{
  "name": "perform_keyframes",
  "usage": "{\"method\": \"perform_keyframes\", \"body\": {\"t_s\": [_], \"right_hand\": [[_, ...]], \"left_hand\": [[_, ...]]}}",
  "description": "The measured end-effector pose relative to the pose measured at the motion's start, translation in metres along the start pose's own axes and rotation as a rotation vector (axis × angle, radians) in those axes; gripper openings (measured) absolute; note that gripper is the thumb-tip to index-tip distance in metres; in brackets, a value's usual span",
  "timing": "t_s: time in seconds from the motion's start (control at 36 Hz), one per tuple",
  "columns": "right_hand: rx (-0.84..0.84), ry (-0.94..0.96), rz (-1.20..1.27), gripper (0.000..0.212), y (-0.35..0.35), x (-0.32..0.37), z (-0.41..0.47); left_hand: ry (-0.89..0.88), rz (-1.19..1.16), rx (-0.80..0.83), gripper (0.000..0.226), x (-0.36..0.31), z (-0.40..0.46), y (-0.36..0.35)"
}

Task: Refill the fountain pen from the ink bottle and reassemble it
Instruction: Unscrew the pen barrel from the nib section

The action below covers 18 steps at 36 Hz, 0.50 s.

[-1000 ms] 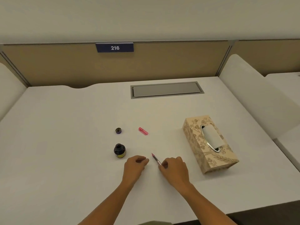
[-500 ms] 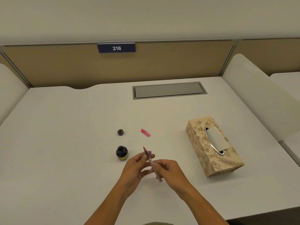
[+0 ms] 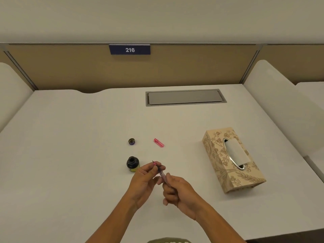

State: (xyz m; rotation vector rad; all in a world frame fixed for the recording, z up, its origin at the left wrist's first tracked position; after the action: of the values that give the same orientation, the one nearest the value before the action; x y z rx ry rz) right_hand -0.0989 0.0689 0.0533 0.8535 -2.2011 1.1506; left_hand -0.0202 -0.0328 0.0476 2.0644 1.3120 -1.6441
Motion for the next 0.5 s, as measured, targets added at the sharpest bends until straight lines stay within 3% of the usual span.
{"method": "perform_keyframes", "body": {"t_s": [0.17,0.39,0.5], "right_hand": [[-0.208,0.085,-0.187,0.041,0.003,-0.003,0.007],[-0.323,0.193,-0.416,0.039,0.002,-0.005,0.009],[-0.367,0.359,-0.727,0.036,0.0,0.002,0.006]], "left_hand": [[0.001,0.106,-0.148,0.015,0.006,-0.001,0.005],[-0.002,0.137,-0.264,0.019,0.012,-0.005,0.005],[-0.026,0.119,-0.302,0.021,0.012,-0.006,0.004]]}}
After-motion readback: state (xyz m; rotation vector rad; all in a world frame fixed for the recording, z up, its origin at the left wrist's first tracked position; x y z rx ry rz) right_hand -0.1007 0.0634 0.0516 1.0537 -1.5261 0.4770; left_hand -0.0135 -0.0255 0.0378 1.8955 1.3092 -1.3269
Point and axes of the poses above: each hand's wrist, its own z-axis towards the middle knuckle, its own y-axis out of the back of the hand, x = y × z, the point moved 5 cm from there along z, towards the middle knuckle, and after that the axes turned 13 degrees about z, right-handed, at the moved point
